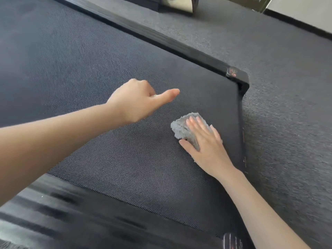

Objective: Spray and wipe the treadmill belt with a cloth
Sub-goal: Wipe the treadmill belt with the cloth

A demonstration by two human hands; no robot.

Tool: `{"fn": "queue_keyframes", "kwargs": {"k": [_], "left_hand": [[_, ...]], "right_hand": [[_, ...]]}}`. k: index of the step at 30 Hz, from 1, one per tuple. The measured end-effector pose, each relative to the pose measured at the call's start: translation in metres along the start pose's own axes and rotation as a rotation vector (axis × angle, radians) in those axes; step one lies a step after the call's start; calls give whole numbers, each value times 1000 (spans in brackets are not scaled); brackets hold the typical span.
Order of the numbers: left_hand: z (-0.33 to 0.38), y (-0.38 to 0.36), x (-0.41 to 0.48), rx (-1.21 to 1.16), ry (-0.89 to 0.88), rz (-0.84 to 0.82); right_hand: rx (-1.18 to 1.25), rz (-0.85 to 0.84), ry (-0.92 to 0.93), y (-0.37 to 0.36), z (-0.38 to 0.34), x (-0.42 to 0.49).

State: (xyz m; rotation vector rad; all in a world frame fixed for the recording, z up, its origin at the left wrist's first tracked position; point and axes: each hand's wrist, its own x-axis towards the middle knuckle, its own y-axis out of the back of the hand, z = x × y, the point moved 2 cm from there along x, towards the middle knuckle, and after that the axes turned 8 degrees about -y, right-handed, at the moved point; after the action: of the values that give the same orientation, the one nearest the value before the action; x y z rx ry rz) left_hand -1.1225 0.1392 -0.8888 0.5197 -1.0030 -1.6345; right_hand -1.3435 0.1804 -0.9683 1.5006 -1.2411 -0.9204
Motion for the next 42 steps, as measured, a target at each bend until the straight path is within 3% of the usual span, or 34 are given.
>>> {"fn": "queue_keyframes", "kwargs": {"k": [14,19,24,27,30,37,42], "left_hand": [[-9,-9,4,-58,41,-32],[-5,3,1,-75,45,-20],[2,11,2,-97,32,32],[5,10,3,-86,24,22],[4,6,4,-79,31,6],[2,0,4,-68,45,-22],[5,1,5,-69,36,-41]], "right_hand": [[51,59,-201,4,27,104],[148,17,-260,7,27,102],[224,-9,-78,2,7,51],[184,-43,110,1,-9,7],[100,-85,168,2,-2,3],[82,-20,-178,6,59,94],[224,2,-249,4,37,72]]}}
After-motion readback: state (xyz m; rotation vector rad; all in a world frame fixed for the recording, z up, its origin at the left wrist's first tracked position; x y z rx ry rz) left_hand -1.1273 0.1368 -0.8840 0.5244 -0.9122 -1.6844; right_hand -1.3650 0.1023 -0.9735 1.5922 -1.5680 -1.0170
